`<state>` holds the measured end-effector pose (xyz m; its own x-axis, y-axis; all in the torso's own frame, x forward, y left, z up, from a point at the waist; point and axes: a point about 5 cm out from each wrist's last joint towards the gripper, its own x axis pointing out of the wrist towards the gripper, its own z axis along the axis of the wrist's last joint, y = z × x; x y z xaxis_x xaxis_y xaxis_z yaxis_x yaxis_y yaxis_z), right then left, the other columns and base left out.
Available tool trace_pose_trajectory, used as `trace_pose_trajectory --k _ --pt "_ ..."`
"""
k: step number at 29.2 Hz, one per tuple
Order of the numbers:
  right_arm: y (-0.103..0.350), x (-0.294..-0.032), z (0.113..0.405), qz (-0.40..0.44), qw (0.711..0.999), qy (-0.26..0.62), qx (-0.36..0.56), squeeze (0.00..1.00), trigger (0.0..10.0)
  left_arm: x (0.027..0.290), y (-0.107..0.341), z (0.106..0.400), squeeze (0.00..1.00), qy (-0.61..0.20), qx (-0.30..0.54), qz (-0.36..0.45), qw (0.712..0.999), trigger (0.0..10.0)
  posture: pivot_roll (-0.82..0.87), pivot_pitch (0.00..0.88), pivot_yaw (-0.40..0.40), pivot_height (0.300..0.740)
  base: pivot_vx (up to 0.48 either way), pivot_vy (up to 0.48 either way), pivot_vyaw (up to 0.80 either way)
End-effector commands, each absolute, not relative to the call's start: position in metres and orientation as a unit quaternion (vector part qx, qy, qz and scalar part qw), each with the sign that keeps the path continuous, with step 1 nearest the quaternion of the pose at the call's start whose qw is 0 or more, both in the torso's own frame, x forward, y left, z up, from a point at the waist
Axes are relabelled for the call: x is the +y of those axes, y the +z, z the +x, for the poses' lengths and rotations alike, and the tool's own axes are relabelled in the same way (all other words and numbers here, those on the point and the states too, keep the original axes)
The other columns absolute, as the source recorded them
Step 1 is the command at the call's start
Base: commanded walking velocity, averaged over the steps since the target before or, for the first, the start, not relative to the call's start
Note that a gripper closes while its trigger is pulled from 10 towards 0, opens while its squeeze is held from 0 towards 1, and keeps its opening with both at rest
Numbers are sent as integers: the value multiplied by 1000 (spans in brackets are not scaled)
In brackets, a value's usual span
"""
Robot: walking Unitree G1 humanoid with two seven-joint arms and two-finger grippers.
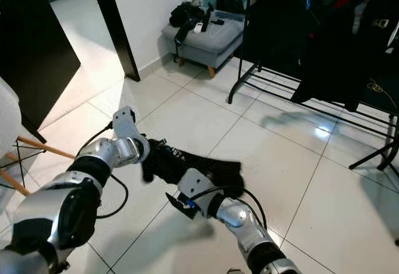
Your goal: Hang hanger
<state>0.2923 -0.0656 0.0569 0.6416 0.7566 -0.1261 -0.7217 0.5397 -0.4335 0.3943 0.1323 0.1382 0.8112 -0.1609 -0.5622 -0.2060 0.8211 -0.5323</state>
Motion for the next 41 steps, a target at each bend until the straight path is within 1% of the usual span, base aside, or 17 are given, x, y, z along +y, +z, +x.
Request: trace_pose_trajectory --k 1,2,3,6,7,9,12,13,18,24,28,29,32,33,34,35,41 --pt "58 -62 291 -255 870 419 -53 0 10000 121 151 398 0 1 308 -318 897 0 -53 154 64 740 0 0 0" --pt "59 -62 295 -255 879 400 -51 0 10000 115 156 399 0 -4 306 -320 897 0 -51 154 63 740 0 0 0" --pt "59 -62 295 -255 879 400 -51 0 10000 115 156 399 0 -4 306 -320 897 0 -51 154 63 740 0 0 0" --pt "67 -54 308 -241 900 360 -52 0 10000 100 170 402 0 -25 296 -321 899 0 -46 153 60 740 0 0 0" --pt "67 -54 308 -241 900 360 -52 0 10000 100 170 402 0 -25 296 -321 899 0 -46 153 60 740 0 0 0" --pt "74 -44 313 -255 897 355 -65 0 10000 91 176 403 0 -40 293 -319 900 0 -43 150 59 740 0 0 0" --pt "74 -44 313 -255 897 355 -65 0 10000 91 176 403 0 -40 293 -319 900 0 -43 150 59 740 0 0 0" --pt "79 -40 316 -261 898 347 -75 0 10000 88 179 403 0 -45 289 -318 902 0 -43 149 58 740 0 0 0" --pt "89 -32 321 -221 917 321 -84 0 10000 83 186 405 0 -54 280 -321 903 0 -43 146 55 740 0 0 0" --pt "92 -30 324 -218 926 294 -93 0 10000 75 196 405 0 -76 270 -319 905 0 -41 146 53 740 0 0 0" --pt "93 -31 325 -222 928 284 -99 0 10000 73 200 405 0 -84 267 -316 906 0 -42 145 52 740 0 0 0" --pt "95 -33 327 -231 930 266 -103 0 10000 71 203 404 0 -92 265 -315 907 0 -41 147 51 740 0 0 0" --pt "96 -35 329 -238 932 252 -104 0 10000 70 205 404 0 -97 264 -315 906 0 -42 148 49 740 0 0 0" --pt "96 -41 332 -243 937 232 -100 0 10000 69 207 403 0 -102 264 -319 905 0 -44 152 48 740 0 0 0" --pt "96 -41 332 -243 937 232 -100 0 10000 69 207 403 0 -102 264 -319 905 0 -44 152 48 740 0 0 0" --pt "95 -49 335 -251 942 200 -94 0 10000 68 209 403 0 -107 264 -322 903 0 -45 155 47 740 0 0 0" --pt "95 -60 338 -255 949 162 -88 0 10000 67 211 403 0 -109 263 -327 901 0 -46 159 47 740 0 0 0"
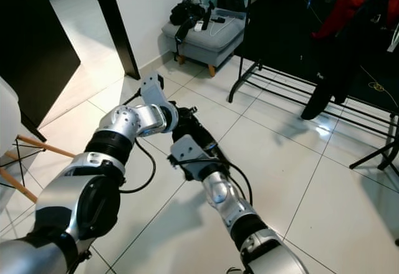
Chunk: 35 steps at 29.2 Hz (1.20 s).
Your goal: Hang hanger
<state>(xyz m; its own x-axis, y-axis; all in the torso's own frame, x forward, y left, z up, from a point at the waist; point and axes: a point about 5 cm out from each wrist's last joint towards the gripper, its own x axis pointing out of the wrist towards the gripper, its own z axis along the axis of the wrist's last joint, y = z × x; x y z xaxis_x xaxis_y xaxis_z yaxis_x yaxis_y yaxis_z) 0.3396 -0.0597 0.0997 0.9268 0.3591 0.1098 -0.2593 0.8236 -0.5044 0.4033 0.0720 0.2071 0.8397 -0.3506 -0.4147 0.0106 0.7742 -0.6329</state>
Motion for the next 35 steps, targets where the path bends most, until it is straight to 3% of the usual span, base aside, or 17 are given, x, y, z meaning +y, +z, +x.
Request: trace_pose_trajectory --k 1,7,11,12,14,15,17,18,35 --pt "95 -60 338 -255 949 162 -88 0 10000 67 211 403 0 -109 263 -327 901 0 -46 159 47 740 0 0 0" --pt "93 -63 340 -232 958 155 -73 0 10000 61 218 401 0 -125 260 -334 897 0 -46 160 49 740 0 0 0" --pt "94 -51 337 -186 960 195 -73 0 10000 58 224 399 0 -137 252 -331 899 0 -45 157 47 740 0 0 0" --pt "95 -48 336 -179 959 205 -74 0 8118 58 224 399 0 -137 251 -330 900 0 -45 157 47 740 0 0 0" --pt "95 -46 335 -176 959 211 -75 0 8118 58 225 399 0 -137 251 -329 900 0 -45 157 47 740 0 0 0" --pt "95 -44 334 -168 958 221 -74 0 4431 58 225 399 0 -137 251 -329 900 0 -46 158 48 740 0 0 0" --pt "95 -44 334 -168 958 221 -74 0 4431 58 225 399 0 -137 251 -329 900 0 -46 158 48 740 0 0 0" --pt "94 -40 332 -167 954 237 -77 0 0 58 226 399 0 -138 247 -323 903 0 -45 158 48 740 0 0 0" --pt "95 -44 333 -161 953 243 -76 0 0 53 233 395 0 -160 241 -316 904 0 -46 156 51 740 0 0 0"
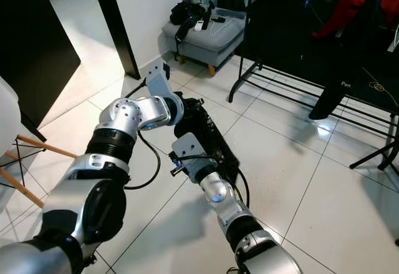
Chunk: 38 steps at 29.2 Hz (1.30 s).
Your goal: Hang hanger
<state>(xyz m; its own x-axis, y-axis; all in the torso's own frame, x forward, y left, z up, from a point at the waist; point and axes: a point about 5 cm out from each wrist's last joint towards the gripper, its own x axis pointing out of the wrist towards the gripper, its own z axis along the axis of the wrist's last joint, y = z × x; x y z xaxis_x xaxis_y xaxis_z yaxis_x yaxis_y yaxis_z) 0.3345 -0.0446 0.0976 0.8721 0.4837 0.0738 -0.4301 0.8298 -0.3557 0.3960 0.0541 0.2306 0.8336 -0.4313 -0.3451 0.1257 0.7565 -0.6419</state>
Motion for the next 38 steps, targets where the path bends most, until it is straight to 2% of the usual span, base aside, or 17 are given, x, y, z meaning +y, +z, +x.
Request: trace_pose_trajectory --k 1,13,16,17,18,19,20,21,23,24,25,27,28,34,38 --pt "95 -44 334 -161 954 243 -76 0 0 53 233 394 0 -161 240 -315 904 0 -46 156 51 740 0 0 0" --pt "98 -45 333 -159 953 241 -90 0 0 55 232 394 0 -159 236 -305 909 0 -45 158 52 740 0 0 0" --pt "99 -47 333 -154 954 239 -94 0 0 58 228 395 0 -149 228 -283 919 118 -45 157 53 740 0 0 0" --pt "99 -49 333 -152 955 238 -96 0 0 61 225 395 0 -144 226 -272 924 2627 -45 157 53 740 0 0 0" --pt "100 -53 333 -147 956 232 -98 0 0 67 221 396 0 -133 218 -250 934 10000 -45 157 53 740 0 0 0" --pt "99 -59 332 -141 959 224 -100 0 0 77 212 398 0 -109 214 -228 944 10000 -45 157 52 740 0 0 0" --pt "99 -59 332 -141 959 224 -100 0 0 77 212 398 0 -109 214 -228 944 10000 -45 157 52 740 0 0 0" --pt "96 -70 328 -132 963 211 -101 0 0 99 195 400 0 -66 209 -191 957 10000 -46 157 53 740 0 0 0" --pt "96 -70 328 -132 963 211 -101 0 0 99 195 400 0 -66 209 -191 957 10000 -46 157 53 740 0 0 0" --pt "94 -74 326 -129 964 209 -101 0 0 109 188 400 129 -47 211 -180 959 10000 -47 157 53 740 0 0 0" --pt "91 -79 323 -125 964 211 -99 0 0 123 178 400 47 -18 215 -168 962 10000 -49 156 53 740 0 0 0" --pt "88 -84 318 -122 964 215 -98 0 0 138 169 399 47 12 218 -155 963 10000 -49 156 53 740 0 0 0" --pt "87 -86 316 -120 964 217 -97 0 0 145 165 398 0 26 219 -151 964 10000 -49 153 51 740 0 0 0" --pt "77 -104 303 -110 968 213 -76 0 0 175 156 396 0 73 201 -121 969 10000 -51 145 51 740 0 0 0" --pt "76 -110 301 -106 967 222 -64 0 0 180 156 396 0 61 193 -97 974 10000 -51 143 52 740 0 0 0"
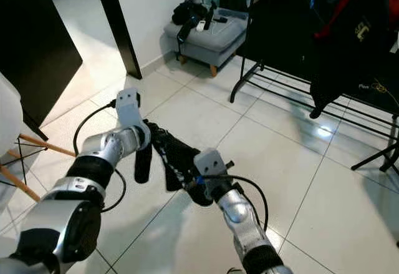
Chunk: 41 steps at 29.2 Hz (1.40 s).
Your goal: Hang hanger
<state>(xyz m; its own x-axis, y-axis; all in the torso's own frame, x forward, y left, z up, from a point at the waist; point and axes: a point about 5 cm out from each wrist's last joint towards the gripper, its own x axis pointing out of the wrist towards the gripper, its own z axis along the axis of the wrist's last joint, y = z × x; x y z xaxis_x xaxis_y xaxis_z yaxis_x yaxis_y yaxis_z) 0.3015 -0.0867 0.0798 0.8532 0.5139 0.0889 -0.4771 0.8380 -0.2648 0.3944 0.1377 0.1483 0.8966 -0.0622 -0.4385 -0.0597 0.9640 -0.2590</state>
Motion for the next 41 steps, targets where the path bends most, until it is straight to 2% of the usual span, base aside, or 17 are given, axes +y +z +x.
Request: trace_pose_trajectory --k 1,8,17,18,20,21,23,24,31,32,33,34,35,39,41 --pt "76 -111 301 -105 966 231 -55 0 0 177 156 396 0 39 188 -80 978 10000 -52 140 52 740 0 0 0" --pt "91 -120 313 -113 964 230 -63 0 0 150 160 393 0 -70 177 -13 982 10000 -50 135 50 740 0 0 0" --pt "107 -116 321 -108 963 233 -82 0 0 141 160 390 0 -99 169 -2 981 10000 -49 141 49 740 0 0 0" --pt "111 -115 323 -105 962 235 -87 0 0 142 160 390 149 -103 167 9 981 10000 -49 141 49 740 0 0 0" --pt "111 -115 323 -105 962 235 -87 0 0 142 160 390 149 -103 167 9 981 10000 -49 141 49 740 0 0 0" --pt "118 -113 325 -99 962 235 -95 0 0 144 158 389 1000 -105 170 14 980 10000 -48 145 49 740 0 0 0" --pt "125 -111 328 -93 962 235 -102 0 0 148 157 388 1000 -100 172 22 980 10000 -46 146 48 740 0 0 0" --pt "131 -110 331 -89 962 236 -108 0 0 154 155 388 0 -87 175 30 980 10000 -46 148 48 740 0 0 0" --pt "139 -111 334 -90 959 242 -114 0 0 171 154 388 0 -50 162 53 984 10000 -46 148 50 740 0 0 0" --pt "141 -115 337 -105 957 250 -105 0 0 182 156 388 0 -40 142 93 985 10000 -46 149 52 740 0 0 0" --pt "141 -115 337 -105 957 250 -105 0 0 182 156 388 0 -40 142 93 985 10000 -46 149 52 740 0 0 0" --pt "142 -121 340 -126 952 263 -91 0 0 192 158 386 0 -45 122 144 981 10000 -47 148 54 740 0 0 0" --pt "142 -121 340 -126 952 263 -91 0 0 192 158 386 0 -45 122 144 981 10000 -47 148 54 740 0 0 0" --pt "144 -130 342 -163 937 303 -62 0 0 191 160 380 0 -104 93 157 978 10000 -44 148 52 740 0 0 0" --pt "143 -140 344 -183 930 318 -17 0 0 182 156 372 0 -162 88 141 973 10000 -45 148 51 740 0 0 0"
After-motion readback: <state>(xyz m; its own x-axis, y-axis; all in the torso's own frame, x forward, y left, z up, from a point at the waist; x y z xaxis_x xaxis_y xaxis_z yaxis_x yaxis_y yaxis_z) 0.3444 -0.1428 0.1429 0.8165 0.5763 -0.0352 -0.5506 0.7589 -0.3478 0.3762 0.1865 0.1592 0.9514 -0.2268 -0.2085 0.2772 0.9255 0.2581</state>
